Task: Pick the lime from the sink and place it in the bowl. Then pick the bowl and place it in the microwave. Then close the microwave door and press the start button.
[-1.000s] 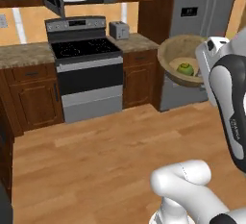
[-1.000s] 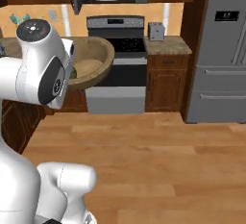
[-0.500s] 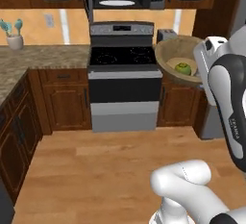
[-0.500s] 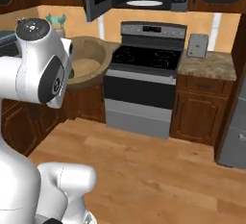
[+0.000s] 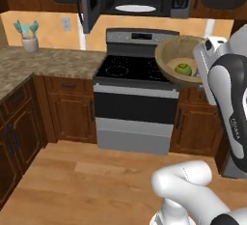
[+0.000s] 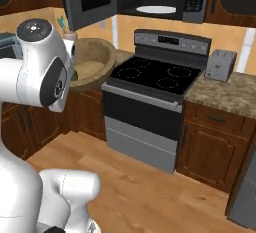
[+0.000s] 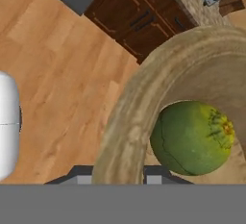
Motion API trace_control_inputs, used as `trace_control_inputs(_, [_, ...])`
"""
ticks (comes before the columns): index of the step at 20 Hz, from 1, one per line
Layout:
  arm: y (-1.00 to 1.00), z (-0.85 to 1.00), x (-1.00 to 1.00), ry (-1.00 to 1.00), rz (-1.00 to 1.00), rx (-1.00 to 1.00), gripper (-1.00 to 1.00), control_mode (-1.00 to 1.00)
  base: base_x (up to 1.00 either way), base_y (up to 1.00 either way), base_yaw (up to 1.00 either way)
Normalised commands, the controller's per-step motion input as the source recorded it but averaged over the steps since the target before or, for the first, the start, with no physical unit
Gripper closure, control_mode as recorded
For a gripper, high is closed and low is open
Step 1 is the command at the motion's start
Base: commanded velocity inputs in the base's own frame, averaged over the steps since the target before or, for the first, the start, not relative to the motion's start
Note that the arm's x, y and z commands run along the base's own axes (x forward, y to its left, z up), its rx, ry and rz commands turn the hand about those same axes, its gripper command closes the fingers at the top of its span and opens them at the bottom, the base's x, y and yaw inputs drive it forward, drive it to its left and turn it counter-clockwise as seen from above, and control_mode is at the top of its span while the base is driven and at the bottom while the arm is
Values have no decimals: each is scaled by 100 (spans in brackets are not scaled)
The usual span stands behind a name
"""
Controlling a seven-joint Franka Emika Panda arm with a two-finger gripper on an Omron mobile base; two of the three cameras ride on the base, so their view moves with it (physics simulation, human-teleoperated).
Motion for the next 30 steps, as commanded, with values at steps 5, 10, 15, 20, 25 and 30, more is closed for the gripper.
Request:
trace_control_inputs(5, [0, 0, 0, 0, 0, 0, 100, 100, 100, -65, 26])
trace_control_inputs(10, [0, 0, 0, 0, 0, 0, 100, 100, 100, -31, 23])
trace_control_inputs(15, [0, 0, 0, 0, 0, 0, 100, 100, 96, -12, 21])
trace_control_inputs(20, [0, 0, 0, 0, 0, 0, 100, 100, 83, 19, 6])
trace_control_inputs(25, [0, 0, 0, 0, 0, 0, 100, 100, 88, -1, 5])
trace_control_inputs(30, [0, 0, 0, 0, 0, 0, 100, 100, 64, -13, 4])
